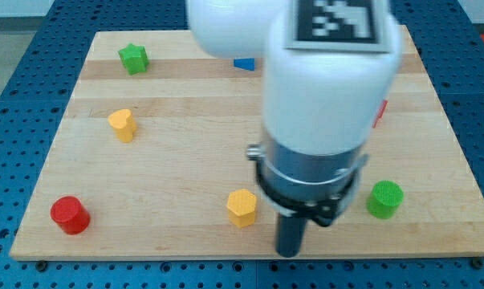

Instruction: Move the yellow hexagon diagonally bottom right to the yellow heart

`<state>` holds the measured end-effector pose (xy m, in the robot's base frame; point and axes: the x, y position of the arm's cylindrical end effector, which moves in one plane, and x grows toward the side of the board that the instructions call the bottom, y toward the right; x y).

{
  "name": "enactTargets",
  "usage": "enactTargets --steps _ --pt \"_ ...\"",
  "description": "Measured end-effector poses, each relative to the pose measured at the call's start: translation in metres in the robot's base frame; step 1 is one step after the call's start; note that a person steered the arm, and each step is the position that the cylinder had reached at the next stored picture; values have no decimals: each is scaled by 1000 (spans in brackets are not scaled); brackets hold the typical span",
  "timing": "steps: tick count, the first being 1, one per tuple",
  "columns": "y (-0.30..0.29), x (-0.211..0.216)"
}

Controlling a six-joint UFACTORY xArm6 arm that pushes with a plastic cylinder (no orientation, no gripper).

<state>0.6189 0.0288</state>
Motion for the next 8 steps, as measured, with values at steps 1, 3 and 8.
enactTargets --steps 1,3,8 --pt "-3 -1" --pt "-56 -91" --pt "19 -187"
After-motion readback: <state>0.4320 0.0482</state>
